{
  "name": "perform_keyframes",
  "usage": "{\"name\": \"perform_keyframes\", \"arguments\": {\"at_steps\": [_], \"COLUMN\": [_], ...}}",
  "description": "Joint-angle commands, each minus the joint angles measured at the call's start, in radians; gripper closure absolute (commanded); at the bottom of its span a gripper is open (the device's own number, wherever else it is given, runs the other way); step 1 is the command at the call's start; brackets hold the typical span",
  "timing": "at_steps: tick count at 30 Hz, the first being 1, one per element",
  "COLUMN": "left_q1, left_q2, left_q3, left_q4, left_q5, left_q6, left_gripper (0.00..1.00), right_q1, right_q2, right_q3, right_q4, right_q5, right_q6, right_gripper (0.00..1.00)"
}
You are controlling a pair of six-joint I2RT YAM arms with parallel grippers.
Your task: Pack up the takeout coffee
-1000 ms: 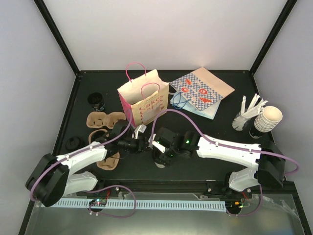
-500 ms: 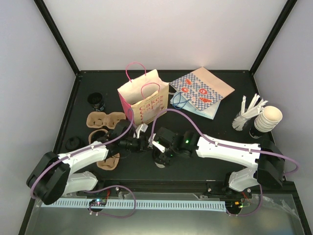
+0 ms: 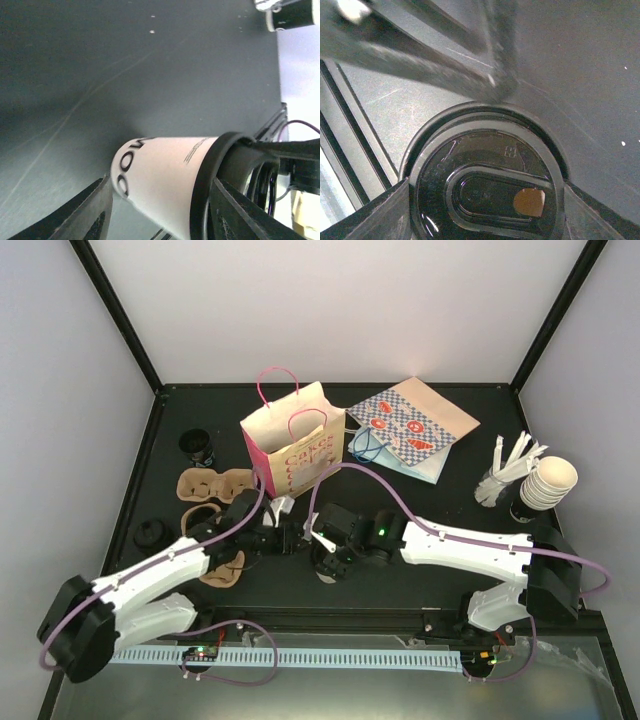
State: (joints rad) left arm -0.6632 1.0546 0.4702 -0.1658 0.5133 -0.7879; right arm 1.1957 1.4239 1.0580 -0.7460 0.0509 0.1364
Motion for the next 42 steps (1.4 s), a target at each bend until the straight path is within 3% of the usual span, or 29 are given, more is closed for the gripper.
{"name": "perform_keyframes", "arguments": {"at_steps": [1,6,13,20,27,32,36,39,42], "left_q1": [0.020,0.062,0.127,0.254,0.364,0.414,0.442,0.472,0.538], "left_q2": [-0.131,-0.229,-0.283,-0.153,0.102,0.217,0.274,0.304,0.364], "left_q3": [0.121,0.250,0.426,0.672,0.958,1.047,1.014,1.026,1.085], "left_q4": [-0.350,-0.539,-0.676,-0.722,-0.713,-0.633,-0.543,-0.530,-0.569], "left_q5": [-0.167,-0.289,-0.411,-0.461,-0.496,-0.450,-0.337,-0.316,-0.179], "left_q6": [0.083,0.145,0.240,0.413,0.603,0.693,0.839,0.863,0.898], "left_gripper": [0.42,0.36,0.31,0.26,0.27,0.23,0.11,0.09,0.09], "right_q1": [-0.001,-0.033,-0.077,-0.177,-0.216,-0.250,-0.278,-0.308,-0.324], "right_q2": [0.003,-0.048,-0.095,-0.182,-0.238,-0.269,-0.285,-0.288,-0.296], "right_q3": [-0.024,0.004,0.096,0.095,0.104,0.129,0.118,0.115,0.109], "right_q4": [-0.070,-0.100,-0.227,-0.232,-0.251,-0.287,-0.283,-0.287,-0.281], "right_q5": [0.077,0.108,0.196,0.199,0.165,0.113,0.087,0.055,0.029], "right_q6": [0.070,0.118,0.192,0.222,0.178,0.147,0.130,0.118,0.112], "right_gripper": [0.32,0.32,0.32,0.32,0.32,0.32,0.32,0.32,0.32]}}
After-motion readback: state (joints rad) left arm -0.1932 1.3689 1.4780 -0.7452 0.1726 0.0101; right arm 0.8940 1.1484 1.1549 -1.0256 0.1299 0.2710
